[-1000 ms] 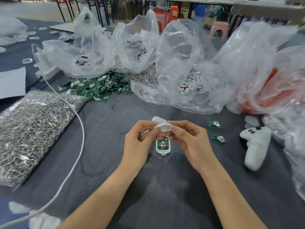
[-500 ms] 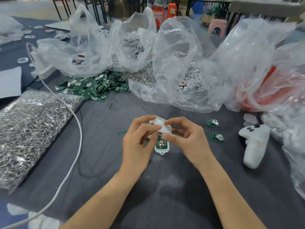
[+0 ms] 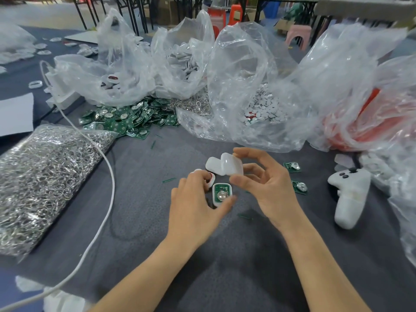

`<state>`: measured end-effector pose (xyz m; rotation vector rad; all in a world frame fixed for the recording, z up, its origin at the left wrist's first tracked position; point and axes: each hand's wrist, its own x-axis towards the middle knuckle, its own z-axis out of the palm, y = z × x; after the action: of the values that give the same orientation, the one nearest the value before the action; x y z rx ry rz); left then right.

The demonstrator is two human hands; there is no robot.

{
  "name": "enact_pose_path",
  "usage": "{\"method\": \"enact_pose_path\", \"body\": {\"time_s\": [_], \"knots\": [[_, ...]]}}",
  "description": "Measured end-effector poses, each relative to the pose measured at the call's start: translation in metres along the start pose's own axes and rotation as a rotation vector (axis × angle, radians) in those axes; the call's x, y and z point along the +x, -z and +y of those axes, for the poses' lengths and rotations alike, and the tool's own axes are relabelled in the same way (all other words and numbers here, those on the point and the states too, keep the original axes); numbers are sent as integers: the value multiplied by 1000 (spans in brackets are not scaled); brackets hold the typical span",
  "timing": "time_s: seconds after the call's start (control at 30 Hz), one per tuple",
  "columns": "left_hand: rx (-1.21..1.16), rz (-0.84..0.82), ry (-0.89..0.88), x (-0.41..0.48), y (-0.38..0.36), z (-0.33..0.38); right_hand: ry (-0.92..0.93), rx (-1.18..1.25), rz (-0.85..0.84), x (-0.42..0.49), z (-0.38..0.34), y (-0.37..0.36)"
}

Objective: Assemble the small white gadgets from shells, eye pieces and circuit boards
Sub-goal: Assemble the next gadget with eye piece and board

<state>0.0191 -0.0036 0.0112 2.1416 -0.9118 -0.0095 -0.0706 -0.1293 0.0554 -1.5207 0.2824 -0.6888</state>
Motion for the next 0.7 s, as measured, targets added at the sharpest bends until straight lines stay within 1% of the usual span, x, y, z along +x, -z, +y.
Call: {"method": "enact_pose_path", "body": {"time_s": [0.07, 0.1, 0.17, 0.27, 0.33, 0.43, 0.5, 0.57, 0.7], "knots": [[194, -38, -72, -3, -3, 3, 3, -5, 21, 1, -1, 3], [248, -39, -106, -4, -4, 4, 2, -21, 31, 1, -1, 5], [273, -44, -143, -3, -4, 5, -2, -76, 42, 1, 0, 9], [188, -74, -159, -1, -4, 2, -7, -186, 24, 3, 3, 15], [111, -111, -173, -1, -4, 0, -15, -311, -2, 4, 5, 20], [15, -200, -216, 0, -1, 0, -76, -469, -98, 5, 10, 27], [-65, -283, -218, 0, 4, -3, -121, -504, -143, 4, 12, 30], [-147, -343, -183, 1, 9, -9, -152, -510, -159, 1, 13, 33], [-180, -329, -128, 1, 16, -17, -184, -545, -201, -9, 17, 36]]}}
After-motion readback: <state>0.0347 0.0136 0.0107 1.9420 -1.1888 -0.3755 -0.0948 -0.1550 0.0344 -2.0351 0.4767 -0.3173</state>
